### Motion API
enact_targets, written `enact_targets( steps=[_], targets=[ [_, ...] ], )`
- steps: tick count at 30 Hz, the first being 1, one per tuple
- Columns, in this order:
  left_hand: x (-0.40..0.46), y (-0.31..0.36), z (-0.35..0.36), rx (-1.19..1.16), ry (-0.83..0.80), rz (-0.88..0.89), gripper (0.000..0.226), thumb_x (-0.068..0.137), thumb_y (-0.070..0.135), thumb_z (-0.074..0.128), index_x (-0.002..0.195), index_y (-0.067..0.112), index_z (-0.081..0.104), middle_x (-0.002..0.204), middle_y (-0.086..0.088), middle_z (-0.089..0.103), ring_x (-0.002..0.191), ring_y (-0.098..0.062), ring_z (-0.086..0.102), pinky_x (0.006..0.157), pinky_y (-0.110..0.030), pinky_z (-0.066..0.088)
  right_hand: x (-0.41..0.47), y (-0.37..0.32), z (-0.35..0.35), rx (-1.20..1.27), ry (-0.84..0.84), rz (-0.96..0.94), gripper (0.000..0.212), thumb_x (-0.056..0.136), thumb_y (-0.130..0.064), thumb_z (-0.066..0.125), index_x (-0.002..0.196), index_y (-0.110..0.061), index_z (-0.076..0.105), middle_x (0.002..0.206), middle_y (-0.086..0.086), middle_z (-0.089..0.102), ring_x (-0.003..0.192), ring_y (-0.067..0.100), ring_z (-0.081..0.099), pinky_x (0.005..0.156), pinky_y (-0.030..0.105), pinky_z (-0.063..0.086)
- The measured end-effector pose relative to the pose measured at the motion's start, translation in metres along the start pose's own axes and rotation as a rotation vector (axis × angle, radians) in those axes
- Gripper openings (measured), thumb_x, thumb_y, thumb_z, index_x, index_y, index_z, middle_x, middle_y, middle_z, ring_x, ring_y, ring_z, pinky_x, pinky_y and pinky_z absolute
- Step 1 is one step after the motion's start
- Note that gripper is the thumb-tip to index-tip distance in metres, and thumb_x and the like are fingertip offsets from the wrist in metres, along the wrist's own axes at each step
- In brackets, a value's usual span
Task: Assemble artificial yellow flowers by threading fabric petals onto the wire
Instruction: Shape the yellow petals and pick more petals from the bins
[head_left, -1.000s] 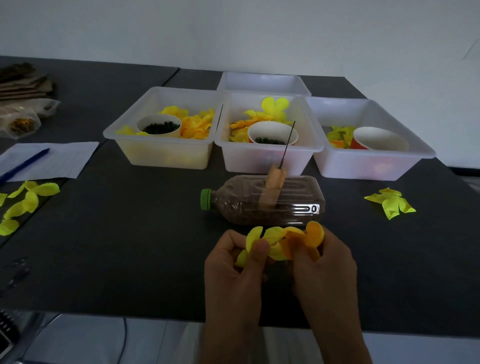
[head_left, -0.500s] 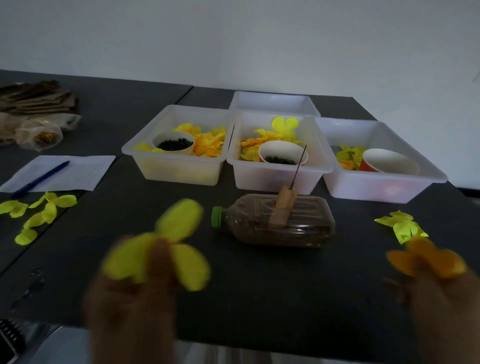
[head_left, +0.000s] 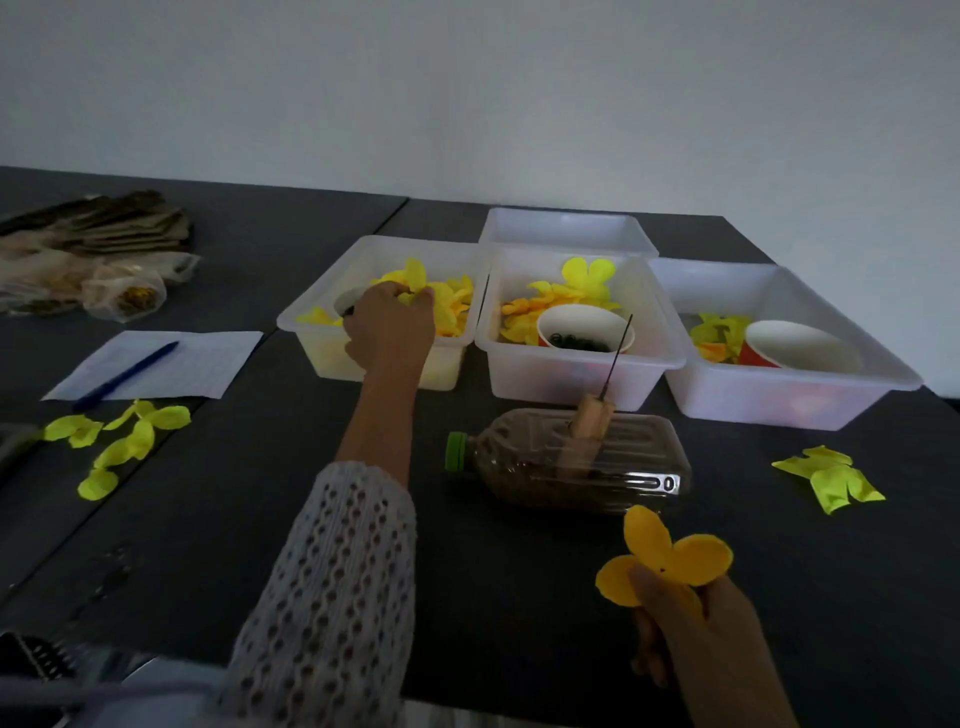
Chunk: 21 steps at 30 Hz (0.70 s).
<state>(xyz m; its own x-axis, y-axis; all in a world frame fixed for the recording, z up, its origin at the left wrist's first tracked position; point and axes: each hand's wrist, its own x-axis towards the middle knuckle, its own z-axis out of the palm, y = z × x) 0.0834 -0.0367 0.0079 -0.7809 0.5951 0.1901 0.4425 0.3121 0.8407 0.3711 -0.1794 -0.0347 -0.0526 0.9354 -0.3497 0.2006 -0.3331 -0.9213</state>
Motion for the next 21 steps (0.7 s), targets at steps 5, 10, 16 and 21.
enact_targets(
  steps=[5,10,16,21],
  targets=[
    [0.037,0.002,0.014,0.464,-0.182,0.053,0.06,0.094,0.062,0.048,0.132,0.017,0.057,0.142,-0.016,0.036,0.136,-0.042,0.023,0.111,-0.055,0.022,-0.004,-0.006,-0.001,0.046,-0.079,-0.028,0.009,0.087,-0.004,0.063,0.079,-0.006,0.06,0.042,0.007,0.052,0.032,0.013,0.049,0.034,0.02,0.041],
    [0.03,0.004,-0.001,0.352,-0.214,0.26,0.062,0.093,0.053,0.058,0.141,0.018,0.045,0.141,-0.017,0.043,0.131,-0.038,0.036,0.103,-0.051,0.034,0.002,-0.005,-0.001,0.117,-0.083,-0.058,0.007,0.092,-0.004,0.056,0.089,-0.008,0.062,0.044,0.009,0.053,0.034,0.017,0.049,0.038,0.025,0.043],
    [-0.096,0.017,-0.049,-0.16,-0.443,0.764,0.018,0.097,0.035,0.055,0.111,0.029,0.065,0.107,0.021,0.063,0.101,0.002,0.058,0.085,-0.011,0.045,0.012,0.008,0.013,0.098,-0.08,-0.151,0.02,0.1,-0.011,0.042,0.11,-0.016,0.059,0.051,-0.001,0.052,0.042,0.009,0.045,0.049,0.028,0.043],
    [-0.177,0.016,-0.06,0.046,-0.81,0.847,0.022,0.091,0.046,0.055,0.109,0.038,0.066,0.124,0.023,0.053,0.119,0.006,0.044,0.103,-0.022,0.039,0.001,0.011,0.025,0.073,-0.012,-0.357,0.03,0.099,-0.007,0.045,0.111,-0.028,0.061,0.056,-0.001,0.054,0.048,0.009,0.047,0.047,0.02,0.039]
  ],
)
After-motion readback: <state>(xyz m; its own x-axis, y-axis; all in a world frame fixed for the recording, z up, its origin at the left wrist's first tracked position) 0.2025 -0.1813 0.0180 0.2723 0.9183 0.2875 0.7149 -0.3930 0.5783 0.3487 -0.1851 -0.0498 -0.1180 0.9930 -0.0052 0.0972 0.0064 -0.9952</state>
